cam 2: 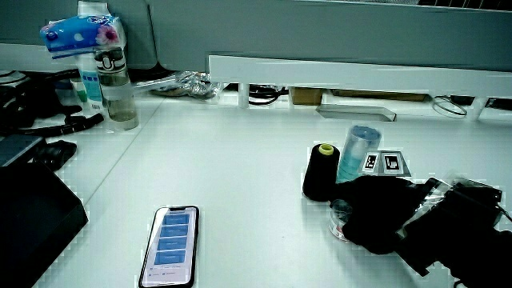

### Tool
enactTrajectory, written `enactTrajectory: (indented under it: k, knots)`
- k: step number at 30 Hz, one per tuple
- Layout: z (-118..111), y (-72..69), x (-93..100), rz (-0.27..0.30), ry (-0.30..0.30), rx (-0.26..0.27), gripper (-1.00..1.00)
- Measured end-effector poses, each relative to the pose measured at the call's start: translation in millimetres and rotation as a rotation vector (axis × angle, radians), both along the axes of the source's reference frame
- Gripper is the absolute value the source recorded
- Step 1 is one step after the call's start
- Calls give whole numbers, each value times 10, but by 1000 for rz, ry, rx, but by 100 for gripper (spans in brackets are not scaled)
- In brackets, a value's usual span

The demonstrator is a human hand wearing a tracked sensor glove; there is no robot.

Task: Pick paper clip

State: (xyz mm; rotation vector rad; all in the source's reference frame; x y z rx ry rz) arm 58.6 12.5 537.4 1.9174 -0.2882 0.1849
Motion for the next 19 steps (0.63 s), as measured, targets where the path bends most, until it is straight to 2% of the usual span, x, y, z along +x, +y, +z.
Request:
enactTrajectory:
  k: [1, 2, 4, 6, 7, 8, 9, 10, 13, 14, 16, 17, 18, 19]
  knots:
    - [8, 6, 2, 2, 1, -6, 100]
    - [-7, 7, -2, 0, -7, 11, 100]
    - [-7, 12, 0, -5, 4, -4, 100]
    - [-14, 9, 14, -10, 21, 5, 100]
    - [-42, 3, 20, -12, 4, 1, 100]
    - [-36, -1, 35, -12, 12, -5, 100]
    - [-48, -9, 51, -12, 28, 22, 100]
    - [-68, -15, 66, -12, 15, 5, 100]
    - [-82, -35, 161, -10, 16, 1, 100]
    - [-76, -44, 208, -2, 28, -6, 100]
    - [-95, -55, 299, 13, 12, -30, 100]
    - [-70, -57, 360, 27, 55, -12, 100]
    - [-64, -54, 404, 24, 22, -38, 100]
    - [-61, -55, 461, 34, 34, -35, 100]
